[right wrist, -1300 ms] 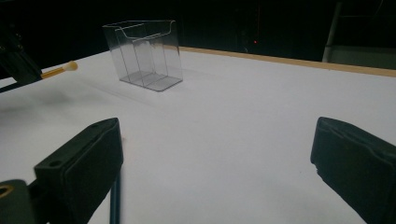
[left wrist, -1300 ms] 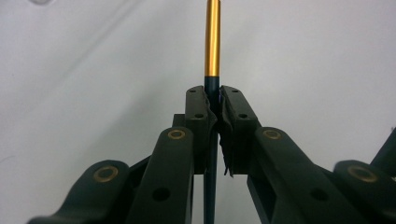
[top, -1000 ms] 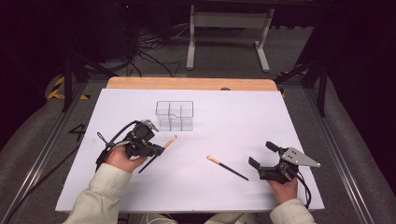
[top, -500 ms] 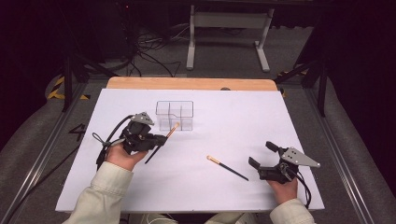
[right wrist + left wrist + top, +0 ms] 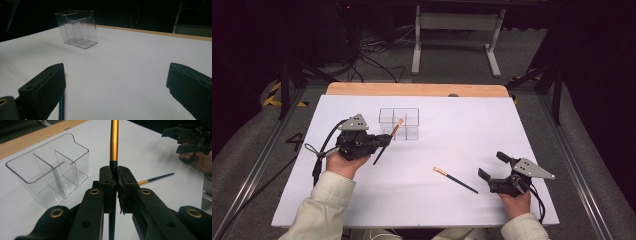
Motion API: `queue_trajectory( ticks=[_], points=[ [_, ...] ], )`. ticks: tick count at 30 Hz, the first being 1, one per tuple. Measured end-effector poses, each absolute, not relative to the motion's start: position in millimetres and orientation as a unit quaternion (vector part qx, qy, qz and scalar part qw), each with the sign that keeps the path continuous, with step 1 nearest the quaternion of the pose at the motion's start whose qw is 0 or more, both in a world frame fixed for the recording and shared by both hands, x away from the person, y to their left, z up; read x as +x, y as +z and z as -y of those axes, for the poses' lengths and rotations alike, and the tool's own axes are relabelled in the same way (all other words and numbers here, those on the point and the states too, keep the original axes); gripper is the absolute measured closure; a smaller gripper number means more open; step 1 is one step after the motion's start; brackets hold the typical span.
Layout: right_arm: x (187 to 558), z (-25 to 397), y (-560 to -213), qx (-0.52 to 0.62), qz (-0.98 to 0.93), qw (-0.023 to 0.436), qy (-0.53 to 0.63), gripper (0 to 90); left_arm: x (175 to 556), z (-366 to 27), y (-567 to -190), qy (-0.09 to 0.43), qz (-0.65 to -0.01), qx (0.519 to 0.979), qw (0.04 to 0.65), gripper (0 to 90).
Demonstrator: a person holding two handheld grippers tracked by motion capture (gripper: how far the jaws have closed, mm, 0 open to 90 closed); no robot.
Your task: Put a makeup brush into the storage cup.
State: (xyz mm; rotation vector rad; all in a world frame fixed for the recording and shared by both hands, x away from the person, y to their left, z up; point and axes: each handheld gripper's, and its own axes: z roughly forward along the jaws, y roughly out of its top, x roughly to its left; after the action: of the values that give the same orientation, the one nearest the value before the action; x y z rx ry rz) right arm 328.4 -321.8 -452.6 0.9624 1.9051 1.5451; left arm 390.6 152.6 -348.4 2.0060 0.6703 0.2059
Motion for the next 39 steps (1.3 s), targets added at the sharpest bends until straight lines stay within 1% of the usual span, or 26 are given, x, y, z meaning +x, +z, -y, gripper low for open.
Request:
queue_trajectory(
  ticks=[1,8,15,21,31,39],
  points=[
    [328.4,321.8,-452.6,0.354,-0.700,0.250,0.568,2.9,390.7,-153.8,-347.9,0.096,-0.269,0.820,0.496,82.4],
    [328.4,321.8,-452.6,0.353,-0.700,0.250,0.568,2.9,390.2,-155.9,-348.4,0.112,-0.255,0.799,0.533,82.4],
    [328.2,321.9,-452.5,0.354,-0.700,0.250,0.568,2.9,391.7,-159.0,-353.8,0.115,-0.241,0.773,0.576,82.4],
    [328.3,321.9,-452.5,0.354,-0.700,0.249,0.569,2.9,391.7,-160.1,-357.4,0.131,-0.229,0.762,0.591,82.4],
    [328.3,321.8,-452.5,0.353,-0.700,0.249,0.569,2.9,393.2,-162.1,-365.0,0.142,-0.219,0.742,0.617,82.4],
    [328.4,321.8,-452.6,0.355,-0.699,0.248,0.569,2.9,398.6,-159.6,-366.6,0.137,-0.219,0.731,0.632,82.4]
  ],
)
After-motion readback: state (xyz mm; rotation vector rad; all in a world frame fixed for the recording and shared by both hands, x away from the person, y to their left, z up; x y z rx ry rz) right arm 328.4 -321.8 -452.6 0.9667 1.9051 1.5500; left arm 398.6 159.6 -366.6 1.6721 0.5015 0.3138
